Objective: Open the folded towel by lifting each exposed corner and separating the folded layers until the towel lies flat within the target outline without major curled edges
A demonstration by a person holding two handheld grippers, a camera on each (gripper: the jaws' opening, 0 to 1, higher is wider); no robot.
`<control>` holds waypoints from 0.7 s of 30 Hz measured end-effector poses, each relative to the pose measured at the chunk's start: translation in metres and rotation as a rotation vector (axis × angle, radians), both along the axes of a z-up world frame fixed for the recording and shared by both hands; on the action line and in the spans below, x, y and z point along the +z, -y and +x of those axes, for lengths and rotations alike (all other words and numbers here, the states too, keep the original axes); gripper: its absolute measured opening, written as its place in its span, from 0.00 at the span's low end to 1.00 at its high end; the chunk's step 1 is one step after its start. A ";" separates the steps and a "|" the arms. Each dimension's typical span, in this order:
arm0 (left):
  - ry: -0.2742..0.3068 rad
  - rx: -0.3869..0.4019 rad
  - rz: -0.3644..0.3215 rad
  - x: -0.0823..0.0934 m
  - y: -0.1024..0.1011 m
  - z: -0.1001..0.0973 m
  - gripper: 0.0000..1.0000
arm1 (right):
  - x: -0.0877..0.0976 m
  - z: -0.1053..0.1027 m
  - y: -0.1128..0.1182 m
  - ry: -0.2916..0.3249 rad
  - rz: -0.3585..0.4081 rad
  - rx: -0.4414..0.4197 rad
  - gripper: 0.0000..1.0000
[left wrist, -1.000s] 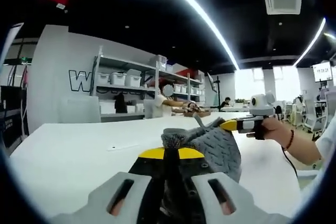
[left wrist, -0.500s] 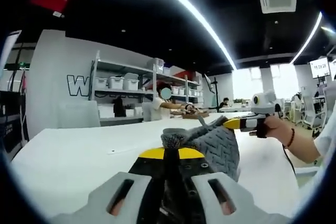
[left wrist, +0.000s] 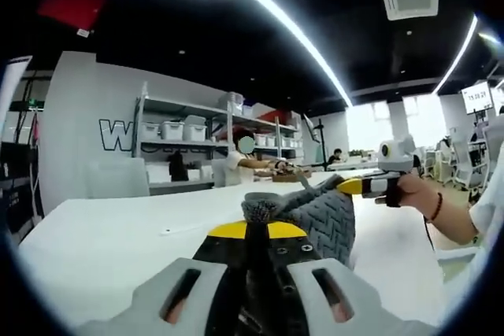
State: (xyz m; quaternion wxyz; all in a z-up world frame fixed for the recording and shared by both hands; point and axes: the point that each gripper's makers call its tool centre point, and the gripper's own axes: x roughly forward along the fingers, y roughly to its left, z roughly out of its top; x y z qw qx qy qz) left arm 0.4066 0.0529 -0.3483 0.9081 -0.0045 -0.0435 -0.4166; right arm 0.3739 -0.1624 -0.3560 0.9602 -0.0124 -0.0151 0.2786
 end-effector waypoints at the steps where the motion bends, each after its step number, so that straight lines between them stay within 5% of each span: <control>1: 0.007 -0.003 0.000 0.002 0.000 -0.002 0.04 | 0.001 -0.003 0.000 0.007 -0.007 -0.002 0.00; 21: 0.029 -0.022 -0.028 -0.004 -0.005 -0.035 0.04 | 0.001 -0.035 -0.007 0.042 -0.033 0.026 0.00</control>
